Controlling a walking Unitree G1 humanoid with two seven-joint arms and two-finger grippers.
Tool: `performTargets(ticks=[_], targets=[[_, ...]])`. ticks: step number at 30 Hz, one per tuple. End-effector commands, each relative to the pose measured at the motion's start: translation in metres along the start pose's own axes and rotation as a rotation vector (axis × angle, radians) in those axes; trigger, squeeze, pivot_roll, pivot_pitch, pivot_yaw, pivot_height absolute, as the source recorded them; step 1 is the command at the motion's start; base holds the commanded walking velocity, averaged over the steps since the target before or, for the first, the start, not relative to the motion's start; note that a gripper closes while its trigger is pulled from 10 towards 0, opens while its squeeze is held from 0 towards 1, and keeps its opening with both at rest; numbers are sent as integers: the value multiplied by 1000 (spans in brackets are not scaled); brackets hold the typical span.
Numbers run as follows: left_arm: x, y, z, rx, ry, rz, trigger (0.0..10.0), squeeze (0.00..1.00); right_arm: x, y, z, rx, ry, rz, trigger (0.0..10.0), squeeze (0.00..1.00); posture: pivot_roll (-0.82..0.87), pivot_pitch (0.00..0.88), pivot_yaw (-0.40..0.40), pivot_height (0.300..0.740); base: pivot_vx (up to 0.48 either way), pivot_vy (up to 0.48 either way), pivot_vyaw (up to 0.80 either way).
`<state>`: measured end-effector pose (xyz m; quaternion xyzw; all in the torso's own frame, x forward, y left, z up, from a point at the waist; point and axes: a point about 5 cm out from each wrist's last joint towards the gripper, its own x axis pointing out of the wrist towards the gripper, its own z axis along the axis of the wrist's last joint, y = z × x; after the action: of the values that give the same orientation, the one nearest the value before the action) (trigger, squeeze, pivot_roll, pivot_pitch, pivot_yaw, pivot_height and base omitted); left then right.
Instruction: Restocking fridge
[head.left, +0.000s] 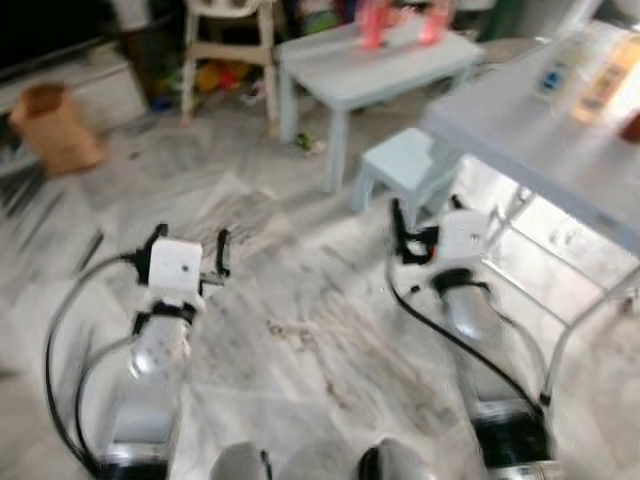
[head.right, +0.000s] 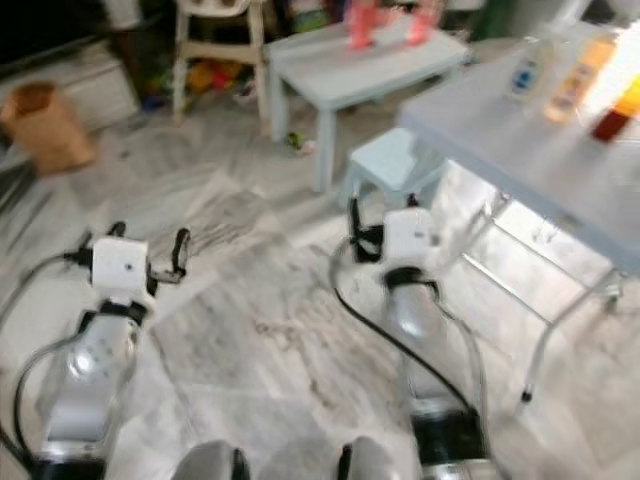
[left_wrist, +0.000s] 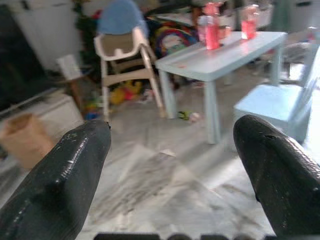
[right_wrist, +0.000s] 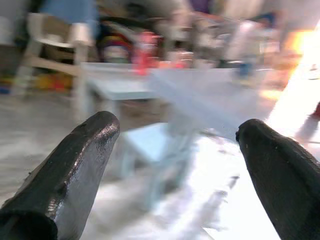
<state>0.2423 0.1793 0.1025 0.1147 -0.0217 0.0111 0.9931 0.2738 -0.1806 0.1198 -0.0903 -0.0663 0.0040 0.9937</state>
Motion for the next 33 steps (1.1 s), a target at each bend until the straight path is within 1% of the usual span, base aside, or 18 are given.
performTargets(ticks=[1, 4, 6, 9, 11, 12, 14, 17, 19, 21, 25, 26, 29, 33], targets=[[-5, 11, 0, 10, -3, 40, 10000, 0, -1, 9, 10, 22, -42, 42, 10000, 0, 75, 79, 6, 740, 0, 0, -800], [-18, 13, -10, -15, 24, 66, 10000, 0, -8, 1, 4, 25, -7, 4, 10000, 0, 69, 70, 5, 740, 0, 0, -800], [-23, 13, -17, -10, 42, 78, 10000, 0, -10, 0, 1, 39, 6, -15, 10000, 0, 66, 61, 7, 740, 0, 0, -700], [-25, 7, -20, -22, 59, 75, 10000, 0, -14, 1, 0, 45, 10, -16, 10000, 0, 60, 40, 10, 740, 0, 0, -350], [-25, 6, -20, -23, 53, 78, 10000, 0, -16, 2, -1, 47, 21, -14, 10000, 0, 58, 31, 10, 740, 0, 0, 0], [-23, 5, -22, -39, 60, 53, 10000, 0, -18, 4, -2, 53, 26, -9, 10000, 0, 55, 22, 12, 740, 0, 0, 0], [-21, 5, -23, -41, 57, 44, 10000, 0, -18, 7, -3, 55, 28, -5, 10000, 0, 53, 8, 10, 740, 0, 0, 0], [-17, 8, -24, -40, 57, 40, 10000, 0, -15, 10, -2, 61, 23, 3, 10000, 0, 52, 0, 10, 740, 0, 0, 0], [-12, 10, -24, -48, 44, 26, 10000, 0, -9, 11, 0, 64, 12, 7, 10000, 0, 49, 0, 11, 740, 0, 0, 0], [-10, 10, -23, -49, 37, 22, 10000, 0, -6, 11, 1, 67, 10, 2, 10000, 0, 51, 0, 15, 740, 0, 0, 0], [-13, 10, -24, -59, 47, 25, 10000, 0, -7, 10, 0, 69, 17, -6, 10000, 0, 53, 0, 27, 740, 0, 0, -800], [-16, 10, -29, -68, 69, 18, 10000, 0, -8, 11, -4, 68, 27, -7, 10000, 0, 51, 0, 35, 740, 0, 0, -800], [-19, 9, -32, -75, 79, 8, 10000, 0, -9, 11, -7, 65, 34, -17, 10000, 0, 49, 0, 34, 740, 0, 0, -800], [-17, 5, -30, -98, 70, 7, 10000, 0, -4, 14, -1, 66, 6, -6, 10000, 0, 48, 0, 28, 740, 249, 0, -800]])
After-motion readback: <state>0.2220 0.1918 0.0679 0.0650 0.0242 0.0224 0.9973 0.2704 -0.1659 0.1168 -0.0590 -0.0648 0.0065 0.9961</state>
